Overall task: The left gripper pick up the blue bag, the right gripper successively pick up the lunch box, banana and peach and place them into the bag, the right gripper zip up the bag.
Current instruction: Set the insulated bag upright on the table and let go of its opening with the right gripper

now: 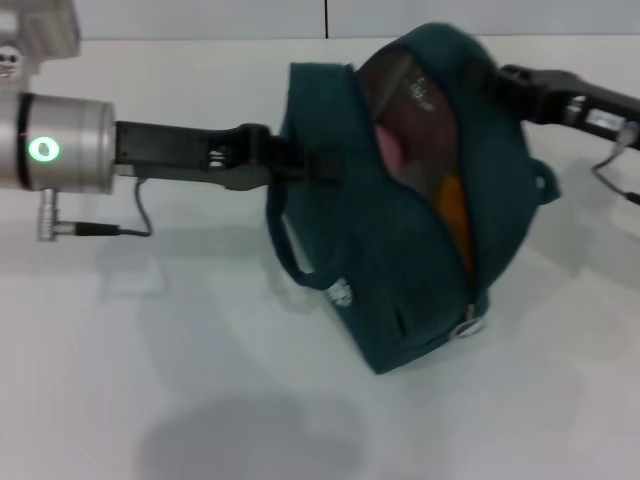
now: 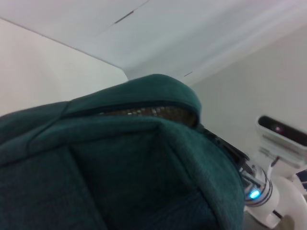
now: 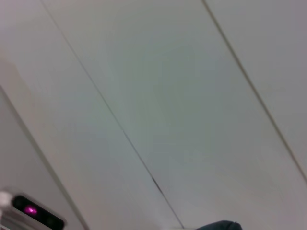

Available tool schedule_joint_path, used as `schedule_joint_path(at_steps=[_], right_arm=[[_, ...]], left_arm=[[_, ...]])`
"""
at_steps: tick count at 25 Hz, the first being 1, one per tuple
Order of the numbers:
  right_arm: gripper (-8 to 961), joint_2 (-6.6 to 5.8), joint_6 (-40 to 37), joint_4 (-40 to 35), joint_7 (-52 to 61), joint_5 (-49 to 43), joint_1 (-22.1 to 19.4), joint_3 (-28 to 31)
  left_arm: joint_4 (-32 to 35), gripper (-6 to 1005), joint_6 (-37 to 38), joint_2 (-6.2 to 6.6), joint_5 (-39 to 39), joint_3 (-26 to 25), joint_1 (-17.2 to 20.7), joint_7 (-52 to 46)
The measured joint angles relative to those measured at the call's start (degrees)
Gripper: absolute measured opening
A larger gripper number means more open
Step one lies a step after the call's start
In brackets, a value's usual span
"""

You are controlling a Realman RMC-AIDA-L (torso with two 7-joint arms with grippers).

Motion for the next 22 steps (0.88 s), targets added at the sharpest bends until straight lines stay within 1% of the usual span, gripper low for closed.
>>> schedule_joint_path(at_steps=[4, 6, 9, 11, 16, 22], right_arm=[[112, -0.93, -1.52, -2.36, 0.36, -0.29, -3.21, 1.09], [111, -1.07, -1.56, -2.91, 0.48, -0.55, -4.21, 1.12], [110, -1.16, -1.82, -2.48, 0.49, -0.97, -4.43, 1.13], [110, -1.02, -1.81, -2.09, 0.27, -1.39, -4.35, 1.17], [134, 0.04, -2.46, -0.75, -2.32, -2.51, -4.07, 2.37], [164, 0.14, -4.89, -0.06, -4.13, -2.71, -4.31, 4.98]], left_arm=[[-3.61, 88, -2.75, -0.57, -0.11, 0.25, -1.91, 0.38], [-4.43, 88, -3.99, -0.90, -0.06, 0.33, -2.25, 0.54], [-5.18, 88, -5.37, -1.20, -0.02, 0.41, -2.45, 0.59], [-5.27, 89, -5.99, -1.36, -0.07, 0.41, -2.35, 0.49], [-5.30, 89, -7.23, -1.58, -0.03, 0.44, -2.05, 0.24], [-5.39, 90, -8.59, -1.73, 0.12, 0.32, -1.57, 0.36]])
